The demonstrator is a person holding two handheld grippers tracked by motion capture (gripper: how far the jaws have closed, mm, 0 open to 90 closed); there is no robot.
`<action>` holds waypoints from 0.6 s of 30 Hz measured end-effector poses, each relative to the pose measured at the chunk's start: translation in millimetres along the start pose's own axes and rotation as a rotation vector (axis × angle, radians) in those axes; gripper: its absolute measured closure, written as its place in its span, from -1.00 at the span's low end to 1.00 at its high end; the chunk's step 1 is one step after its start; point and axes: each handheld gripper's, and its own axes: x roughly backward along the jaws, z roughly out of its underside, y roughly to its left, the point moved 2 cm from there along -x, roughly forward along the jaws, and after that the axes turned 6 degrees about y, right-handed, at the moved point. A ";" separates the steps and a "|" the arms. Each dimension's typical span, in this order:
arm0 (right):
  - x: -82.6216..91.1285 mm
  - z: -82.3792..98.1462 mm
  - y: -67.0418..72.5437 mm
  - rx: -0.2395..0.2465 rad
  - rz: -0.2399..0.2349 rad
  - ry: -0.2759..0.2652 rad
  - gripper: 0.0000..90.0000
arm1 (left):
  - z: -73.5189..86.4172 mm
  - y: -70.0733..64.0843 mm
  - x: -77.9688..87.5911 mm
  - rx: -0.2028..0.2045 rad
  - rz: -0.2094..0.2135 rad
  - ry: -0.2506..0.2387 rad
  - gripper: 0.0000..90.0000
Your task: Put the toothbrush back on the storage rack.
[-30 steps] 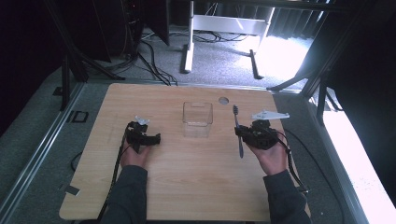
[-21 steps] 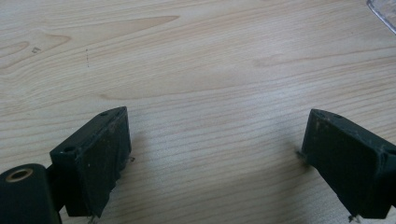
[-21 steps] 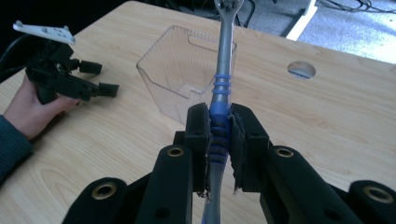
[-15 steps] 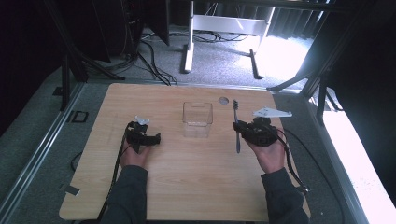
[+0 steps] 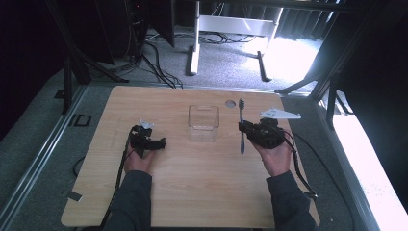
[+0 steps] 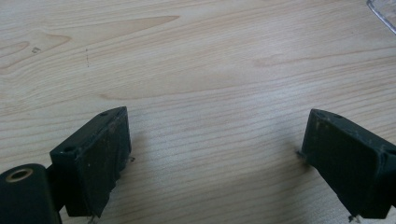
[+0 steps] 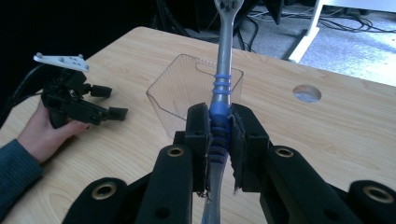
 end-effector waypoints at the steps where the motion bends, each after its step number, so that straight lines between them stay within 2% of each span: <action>1: -0.3 -0.2 -0.2 -0.002 0.001 -0.003 0.74 | 0.0 0.0 0.0 0.000 0.000 0.000 -0.82; 18: -6.9 -3.2 -1.9 -0.027 -0.013 -0.035 0.74 | 0.0 0.0 0.0 0.000 0.000 0.001 -0.82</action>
